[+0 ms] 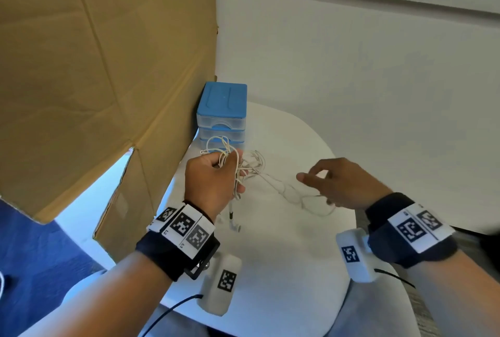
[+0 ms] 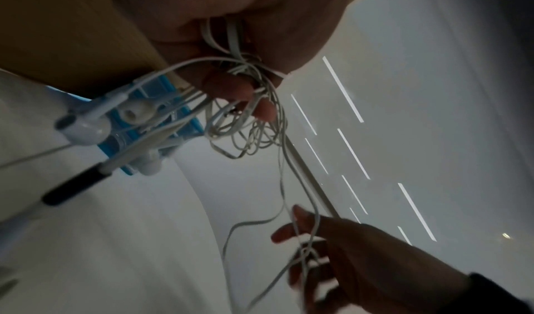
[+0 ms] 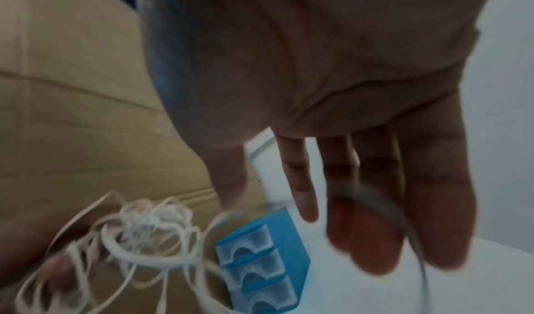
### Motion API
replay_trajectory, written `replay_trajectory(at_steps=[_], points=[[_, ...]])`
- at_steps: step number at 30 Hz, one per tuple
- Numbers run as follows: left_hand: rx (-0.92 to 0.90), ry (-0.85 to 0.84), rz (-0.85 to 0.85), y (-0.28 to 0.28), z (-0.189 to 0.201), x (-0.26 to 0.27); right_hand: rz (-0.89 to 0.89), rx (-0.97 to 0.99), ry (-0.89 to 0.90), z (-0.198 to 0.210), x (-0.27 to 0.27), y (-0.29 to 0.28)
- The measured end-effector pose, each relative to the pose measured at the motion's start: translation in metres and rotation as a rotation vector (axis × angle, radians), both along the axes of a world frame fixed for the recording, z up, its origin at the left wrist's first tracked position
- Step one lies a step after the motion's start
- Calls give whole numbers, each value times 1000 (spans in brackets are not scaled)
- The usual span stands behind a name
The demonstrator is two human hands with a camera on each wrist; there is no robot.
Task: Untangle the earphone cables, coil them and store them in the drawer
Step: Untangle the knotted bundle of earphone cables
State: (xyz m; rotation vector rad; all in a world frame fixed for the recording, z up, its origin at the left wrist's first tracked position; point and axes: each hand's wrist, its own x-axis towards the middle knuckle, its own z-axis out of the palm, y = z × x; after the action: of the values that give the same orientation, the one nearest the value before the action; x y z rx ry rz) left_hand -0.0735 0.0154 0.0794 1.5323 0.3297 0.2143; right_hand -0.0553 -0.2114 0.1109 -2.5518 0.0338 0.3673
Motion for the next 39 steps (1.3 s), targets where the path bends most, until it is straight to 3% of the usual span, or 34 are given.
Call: replay_trajectory(at_steps=[2,5,7,13,16,20,24,27,30,35,39], points=[[22,-14,-18,-3,-1,-2,-63,-38,-238,-2,0,11],[46,-17,-39,-7,-3,-5,-71,210,-531,5,-4,37],[57,-19,-46,-10,-5,-7,45,309,-500,11,-8,55],[65,-14,-97,-12,-7,-10,180,93,-332,12,-8,79],[121,-25,-116,-12,-11,-9,236,58,-365,11,-7,78],[98,12,-82,-6,-16,-5,130,448,-413,13,-4,70],[62,10,-49,-5,-9,-4,81,838,-239,22,-9,64],[54,13,-54,-5,-8,-3,124,934,-118,22,-15,64],[83,65,-91,-2,-8,-2,101,831,-148,20,-15,61],[15,136,-232,-3,-2,-2,179,461,-305,20,-9,56],[70,140,-298,-6,-5,-5,110,450,-292,17,-5,51]])
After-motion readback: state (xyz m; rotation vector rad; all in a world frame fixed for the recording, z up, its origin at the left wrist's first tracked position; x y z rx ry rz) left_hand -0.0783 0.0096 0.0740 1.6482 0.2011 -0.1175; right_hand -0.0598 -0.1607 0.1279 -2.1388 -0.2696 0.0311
